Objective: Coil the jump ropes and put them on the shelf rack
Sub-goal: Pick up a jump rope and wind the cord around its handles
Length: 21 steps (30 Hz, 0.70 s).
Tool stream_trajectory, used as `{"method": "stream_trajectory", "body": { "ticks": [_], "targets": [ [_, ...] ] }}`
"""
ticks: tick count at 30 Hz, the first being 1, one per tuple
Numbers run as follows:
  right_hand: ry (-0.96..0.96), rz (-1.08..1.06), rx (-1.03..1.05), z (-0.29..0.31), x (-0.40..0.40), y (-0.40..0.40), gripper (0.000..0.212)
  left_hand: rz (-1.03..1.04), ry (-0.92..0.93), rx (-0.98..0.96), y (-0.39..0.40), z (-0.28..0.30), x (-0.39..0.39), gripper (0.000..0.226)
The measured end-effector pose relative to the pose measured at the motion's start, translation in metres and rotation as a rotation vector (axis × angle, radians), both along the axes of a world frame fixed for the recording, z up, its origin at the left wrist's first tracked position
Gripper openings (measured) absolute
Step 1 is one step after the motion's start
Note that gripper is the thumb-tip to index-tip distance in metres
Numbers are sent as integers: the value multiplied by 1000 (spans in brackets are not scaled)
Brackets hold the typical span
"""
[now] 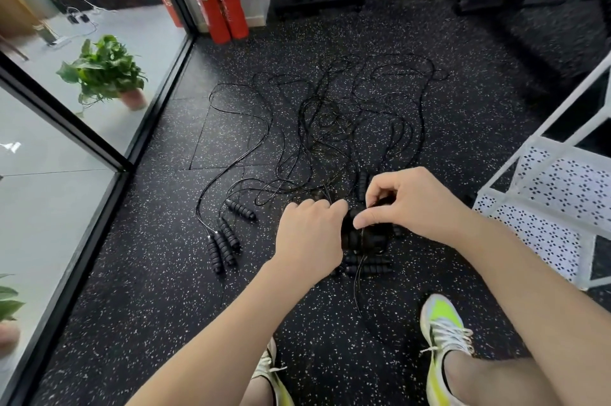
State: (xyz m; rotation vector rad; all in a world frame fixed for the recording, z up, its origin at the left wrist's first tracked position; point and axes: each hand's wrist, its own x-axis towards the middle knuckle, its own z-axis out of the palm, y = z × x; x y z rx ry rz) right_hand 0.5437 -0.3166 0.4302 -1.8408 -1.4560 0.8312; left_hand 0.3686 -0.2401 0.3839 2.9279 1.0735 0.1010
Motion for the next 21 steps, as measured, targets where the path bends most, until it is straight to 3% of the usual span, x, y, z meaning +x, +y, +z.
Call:
{"method": "stream_trajectory", "body": {
  "ticks": [6, 9, 11, 13, 15, 17, 21],
  "targets": [
    [-6, -46, 41, 7, 7, -7, 29, 183, -86, -72, 10, 8, -5, 23],
    [-7, 28, -121, 5, 7, -12, 27, 357, -148, -153, 28, 19, -14, 24],
    [-3, 52, -286, -6, 4, -11, 37, 429, -182, -187, 37, 28, -19, 25],
    [20, 51, -346, -17, -1, -7, 60, 442, -195, -187, 38, 33, -21, 25],
    [55, 47, -273, -25, -9, -3, 67, 424, -186, -202, 32, 36, -17, 24],
    [71, 3, -143, -30, -18, 0, 58, 405, -177, -227, 24, 38, -13, 24],
    [72, -128, 308, -34, -31, 1, 42, 388, -183, -216, 20, 42, -12, 23]
  ]
}}
